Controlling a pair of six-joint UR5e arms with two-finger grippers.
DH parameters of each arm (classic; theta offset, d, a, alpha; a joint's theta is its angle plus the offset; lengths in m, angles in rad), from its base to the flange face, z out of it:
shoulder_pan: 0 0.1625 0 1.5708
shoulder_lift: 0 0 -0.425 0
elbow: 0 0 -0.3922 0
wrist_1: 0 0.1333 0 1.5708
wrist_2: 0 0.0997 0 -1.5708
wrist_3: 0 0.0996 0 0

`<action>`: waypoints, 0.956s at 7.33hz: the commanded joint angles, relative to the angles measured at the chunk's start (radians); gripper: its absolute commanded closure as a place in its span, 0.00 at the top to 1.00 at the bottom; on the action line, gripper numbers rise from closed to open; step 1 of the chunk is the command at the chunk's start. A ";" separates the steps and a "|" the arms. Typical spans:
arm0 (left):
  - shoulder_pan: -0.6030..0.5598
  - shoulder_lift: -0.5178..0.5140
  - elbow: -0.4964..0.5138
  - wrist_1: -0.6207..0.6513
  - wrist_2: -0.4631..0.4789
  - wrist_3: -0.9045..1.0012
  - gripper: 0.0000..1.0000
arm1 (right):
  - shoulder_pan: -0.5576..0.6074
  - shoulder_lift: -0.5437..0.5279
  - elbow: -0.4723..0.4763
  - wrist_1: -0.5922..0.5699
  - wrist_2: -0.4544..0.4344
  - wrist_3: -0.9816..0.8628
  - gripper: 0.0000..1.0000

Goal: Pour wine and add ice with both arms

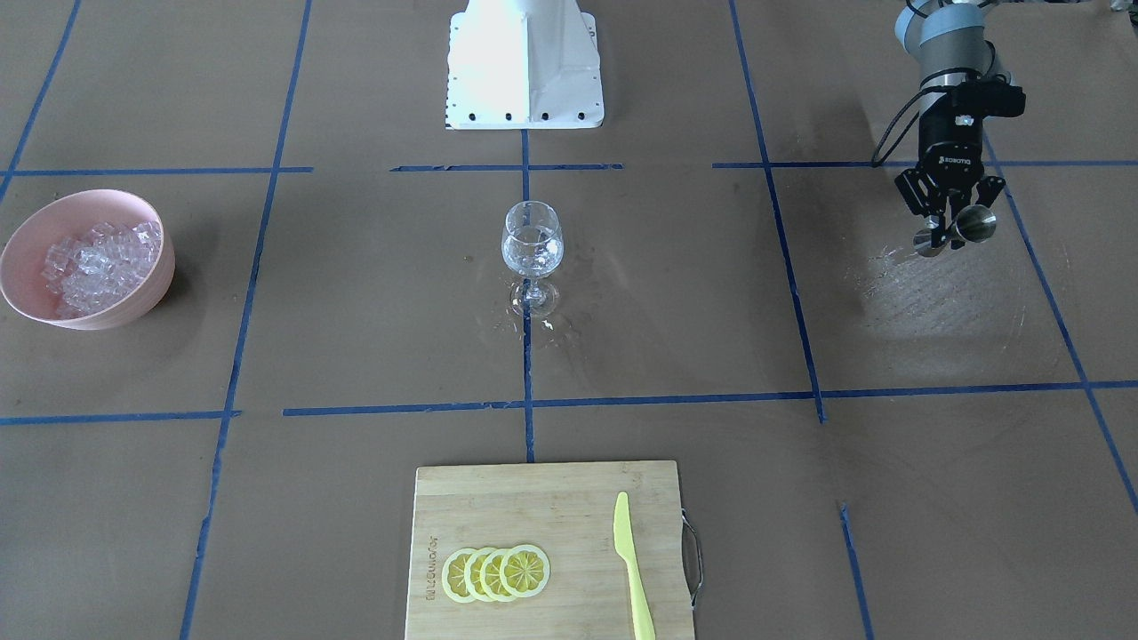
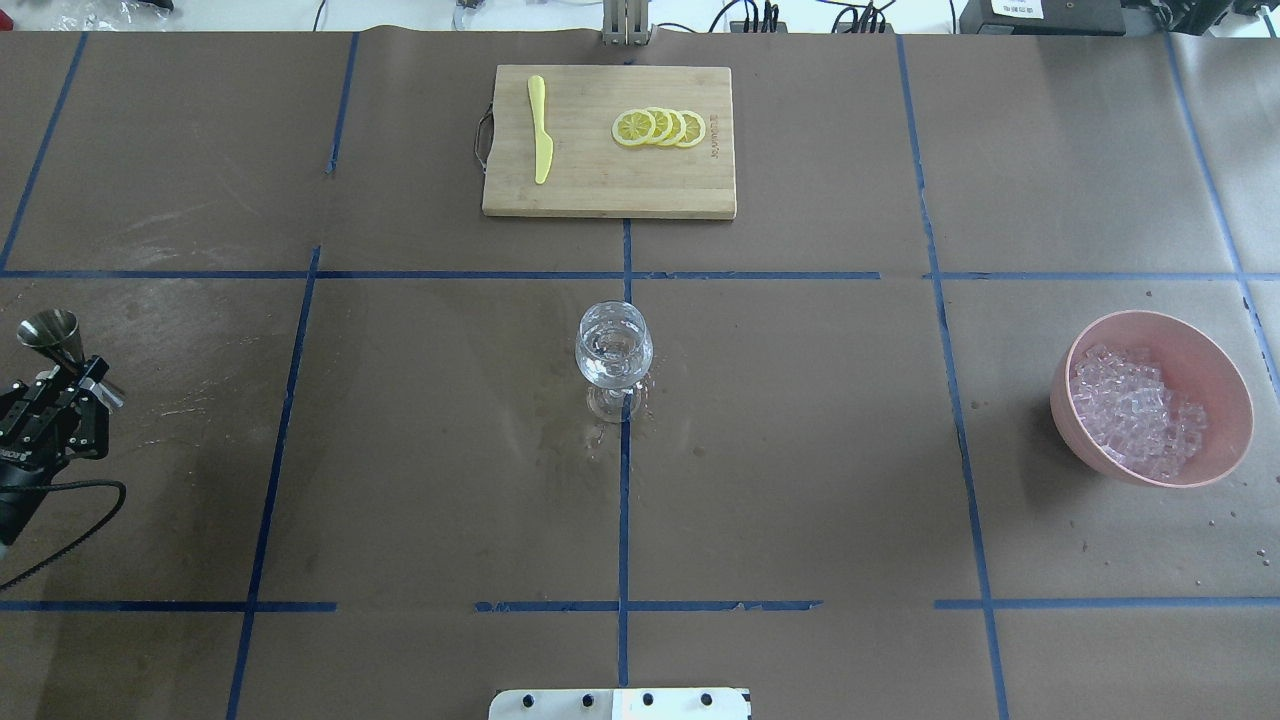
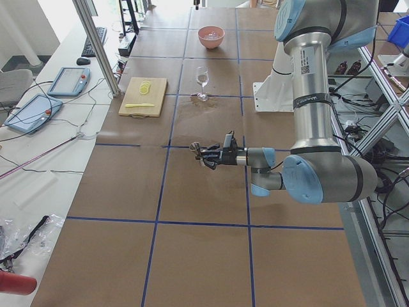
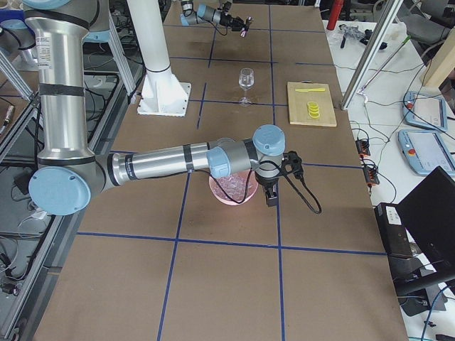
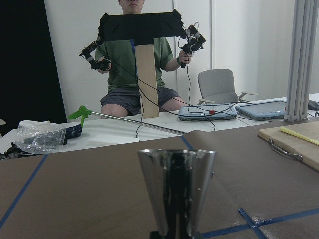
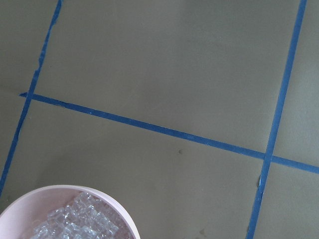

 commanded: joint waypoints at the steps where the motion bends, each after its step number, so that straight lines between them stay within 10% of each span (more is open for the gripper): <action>1: 0.091 -0.004 0.012 -0.001 0.037 -0.048 0.00 | 0.000 0.000 -0.001 0.000 0.000 0.000 1.00; 7: 0.137 -0.013 0.018 0.000 0.045 -0.051 0.00 | 0.000 0.000 0.002 0.000 0.002 0.000 1.00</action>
